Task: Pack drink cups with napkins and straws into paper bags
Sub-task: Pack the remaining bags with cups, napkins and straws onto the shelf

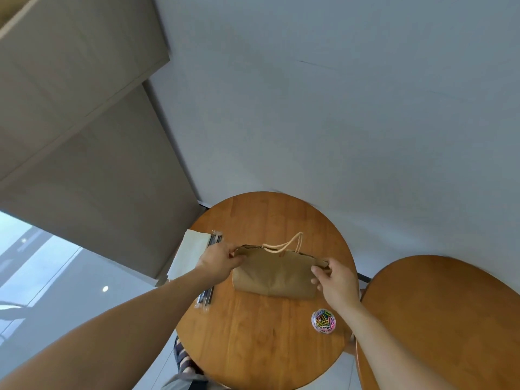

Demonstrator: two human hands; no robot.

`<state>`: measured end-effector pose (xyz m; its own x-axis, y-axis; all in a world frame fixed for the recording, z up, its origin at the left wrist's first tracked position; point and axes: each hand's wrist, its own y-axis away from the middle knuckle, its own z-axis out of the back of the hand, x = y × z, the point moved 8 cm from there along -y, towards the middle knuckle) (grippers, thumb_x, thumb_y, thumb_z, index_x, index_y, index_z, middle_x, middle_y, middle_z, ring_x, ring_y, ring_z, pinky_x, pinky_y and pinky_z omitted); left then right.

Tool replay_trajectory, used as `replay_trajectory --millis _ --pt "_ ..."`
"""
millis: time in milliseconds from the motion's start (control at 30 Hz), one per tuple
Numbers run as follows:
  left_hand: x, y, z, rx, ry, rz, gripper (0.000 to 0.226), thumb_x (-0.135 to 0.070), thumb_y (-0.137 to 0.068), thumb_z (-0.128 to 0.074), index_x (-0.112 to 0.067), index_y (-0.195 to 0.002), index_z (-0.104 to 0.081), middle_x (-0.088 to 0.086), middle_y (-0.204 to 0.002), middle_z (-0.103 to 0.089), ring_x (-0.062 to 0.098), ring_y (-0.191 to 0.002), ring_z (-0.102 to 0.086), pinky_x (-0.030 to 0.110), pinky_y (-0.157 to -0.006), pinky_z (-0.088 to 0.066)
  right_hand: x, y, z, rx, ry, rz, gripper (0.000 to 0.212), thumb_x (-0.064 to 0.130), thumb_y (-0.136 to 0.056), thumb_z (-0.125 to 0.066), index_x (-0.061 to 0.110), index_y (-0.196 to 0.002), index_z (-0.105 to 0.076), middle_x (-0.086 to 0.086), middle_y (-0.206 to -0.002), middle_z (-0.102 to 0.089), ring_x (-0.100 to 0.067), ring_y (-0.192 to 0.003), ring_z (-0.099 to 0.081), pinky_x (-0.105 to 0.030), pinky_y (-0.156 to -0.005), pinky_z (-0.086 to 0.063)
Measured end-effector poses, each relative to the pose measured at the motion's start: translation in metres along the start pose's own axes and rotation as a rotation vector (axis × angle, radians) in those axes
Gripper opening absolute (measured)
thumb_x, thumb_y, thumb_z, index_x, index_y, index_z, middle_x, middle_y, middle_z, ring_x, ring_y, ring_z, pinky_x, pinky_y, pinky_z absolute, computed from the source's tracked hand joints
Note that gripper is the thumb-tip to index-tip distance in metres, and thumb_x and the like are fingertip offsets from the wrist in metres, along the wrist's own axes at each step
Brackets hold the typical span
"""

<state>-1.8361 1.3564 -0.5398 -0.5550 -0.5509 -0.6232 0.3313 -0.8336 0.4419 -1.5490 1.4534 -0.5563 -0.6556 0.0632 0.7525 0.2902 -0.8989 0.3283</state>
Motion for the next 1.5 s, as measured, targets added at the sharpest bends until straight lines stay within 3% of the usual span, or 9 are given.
replay_trajectory --millis 133,300,533,767,833,1000,1233,1367,1500 --pt "0.002 0.009 0.015 -0.060 0.016 0.050 0.026 -0.036 -0.094 -0.063 -0.030 -0.068 -0.061 -0.010 -0.062 -0.053 0.009 -0.061 -0.051 0.026 -0.055 -0.038 0.019 0.007 0.004 -0.080 0.021 0.078 0.009 0.037 -0.097 -0.059 0.038 -0.088 -0.060 0.024 -0.073 -0.068 0.005 -0.070 -0.066 -0.018 -0.055 -0.051" --pt "-0.019 0.039 0.049 -0.119 0.202 -0.052 0.015 -0.027 -0.097 -0.061 -0.016 -0.095 -0.072 -0.001 -0.086 -0.070 0.018 -0.083 -0.064 0.034 -0.080 -0.052 0.052 0.017 0.014 -0.196 0.002 0.149 0.008 0.052 -0.094 -0.053 0.047 -0.090 -0.057 0.030 -0.080 -0.066 0.006 -0.075 -0.066 -0.019 -0.063 -0.055" --pt "-0.034 0.113 0.145 -0.317 0.504 -0.144 0.016 -0.028 -0.097 -0.062 -0.016 -0.096 -0.072 0.002 -0.090 -0.075 0.021 -0.086 -0.069 0.027 -0.074 -0.055 0.167 0.053 0.027 -0.410 -0.276 0.265 0.005 0.030 -0.095 -0.063 0.030 -0.093 -0.067 0.011 -0.067 -0.068 0.001 -0.061 -0.064 -0.011 -0.053 -0.048" --pt "-0.039 0.205 0.273 -0.598 0.601 -0.306 0.016 -0.031 -0.095 -0.064 -0.020 -0.087 -0.073 0.004 -0.084 -0.074 0.018 -0.077 -0.067 0.025 -0.069 -0.053 0.326 0.105 0.027 -0.511 -0.385 0.507 0.006 0.027 -0.096 -0.063 0.024 -0.096 -0.068 0.003 -0.074 -0.067 -0.015 -0.068 -0.064 -0.041 -0.075 -0.055" --pt "-0.043 0.231 0.308 -0.671 0.596 -0.353 0.016 -0.031 -0.095 -0.064 -0.019 -0.088 -0.073 0.004 -0.084 -0.074 0.020 -0.079 -0.068 0.030 -0.073 -0.054 0.368 0.119 0.025 -0.517 -0.420 0.568 0.007 0.029 -0.096 -0.063 0.025 -0.096 -0.068 0.004 -0.076 -0.068 -0.018 -0.072 -0.064 -0.042 -0.077 -0.056" --pt "-0.055 0.289 0.389 -0.879 0.593 -0.481 0.013 -0.030 -0.094 -0.066 -0.026 -0.084 -0.073 -0.004 -0.075 -0.074 0.003 -0.065 -0.065 0.014 -0.059 -0.050 0.466 0.152 0.029 -0.512 -0.486 0.722 0.006 0.030 -0.095 -0.064 0.029 -0.089 -0.067 0.015 -0.072 -0.063 -0.006 -0.066 -0.058 -0.035 -0.073 -0.052" --pt "-0.068 0.353 0.480 -1.207 0.505 -0.484 0.029 -0.035 -0.093 -0.066 -0.007 -0.085 -0.070 0.019 -0.082 -0.069 0.014 -0.068 -0.055 0.041 -0.069 -0.051 0.588 0.173 0.025 -0.348 -0.616 0.881 0.020 0.024 -0.093 -0.066 0.039 -0.080 -0.064 0.017 -0.076 -0.066 -0.005 -0.072 -0.061 -0.039 -0.085 -0.056" --pt "-0.067 0.383 0.522 -1.368 0.452 -0.513 0.021 -0.035 -0.092 -0.067 -0.028 -0.072 -0.068 -0.006 -0.067 -0.068 0.006 -0.063 -0.057 0.022 -0.057 -0.048 0.650 0.175 0.013 -0.243 -0.654 0.966 0.009 0.022 -0.092 -0.067 0.027 -0.085 -0.070 0.011 -0.080 -0.068 -0.015 -0.082 -0.065 -0.044 -0.088 -0.055" --pt "-0.049 0.403 0.554 -1.486 0.412 -0.466 0.022 -0.036 -0.092 -0.066 -0.029 -0.072 -0.068 -0.010 -0.069 -0.065 0.006 -0.065 -0.058 0.024 -0.059 -0.049 0.702 0.179 -0.011 -0.162 -0.630 1.041 0.005 0.022 -0.092 -0.066 0.023 -0.091 -0.071 0.008 -0.085 -0.069 -0.018 -0.086 -0.066 -0.044 -0.088 -0.054"
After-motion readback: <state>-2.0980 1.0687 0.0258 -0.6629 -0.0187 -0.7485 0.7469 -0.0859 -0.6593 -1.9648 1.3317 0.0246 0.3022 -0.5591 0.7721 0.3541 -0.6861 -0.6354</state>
